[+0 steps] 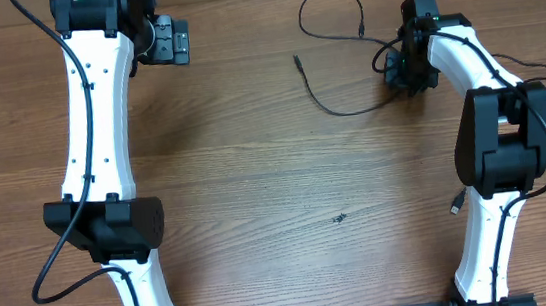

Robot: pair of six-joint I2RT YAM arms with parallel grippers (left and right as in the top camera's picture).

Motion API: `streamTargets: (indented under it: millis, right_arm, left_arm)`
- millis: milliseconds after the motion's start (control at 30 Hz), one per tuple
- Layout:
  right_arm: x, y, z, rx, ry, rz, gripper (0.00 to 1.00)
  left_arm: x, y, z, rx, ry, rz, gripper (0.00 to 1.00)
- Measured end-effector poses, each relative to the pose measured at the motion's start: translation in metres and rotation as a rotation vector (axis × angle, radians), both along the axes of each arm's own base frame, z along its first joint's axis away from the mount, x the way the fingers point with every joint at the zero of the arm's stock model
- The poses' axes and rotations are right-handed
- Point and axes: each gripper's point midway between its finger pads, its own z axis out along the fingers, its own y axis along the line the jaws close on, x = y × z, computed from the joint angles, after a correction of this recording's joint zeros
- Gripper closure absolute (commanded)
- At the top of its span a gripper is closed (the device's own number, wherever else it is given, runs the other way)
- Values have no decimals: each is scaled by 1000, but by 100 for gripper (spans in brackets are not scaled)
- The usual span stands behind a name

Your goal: Untangle cables

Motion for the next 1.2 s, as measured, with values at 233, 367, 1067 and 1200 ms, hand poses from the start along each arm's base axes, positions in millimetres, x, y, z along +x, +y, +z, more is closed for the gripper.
streamTargets:
  millis: [233,367,1067,1200]
  right_arm:
    - [-1,2,0,18,4,3,96]
    - [-6,2,4,28,31,0,96]
    - [45,-271,227,-93,-621,-649,96]
    - [2,-337,223,-105,-602,-813,73]
  left_arm:
    - [0,0,0,0,0,0,1]
    - [0,0,0,0,0,0,0]
    - [0,0,0,0,0,0,1]
    - [0,0,0,0,0,0,0]
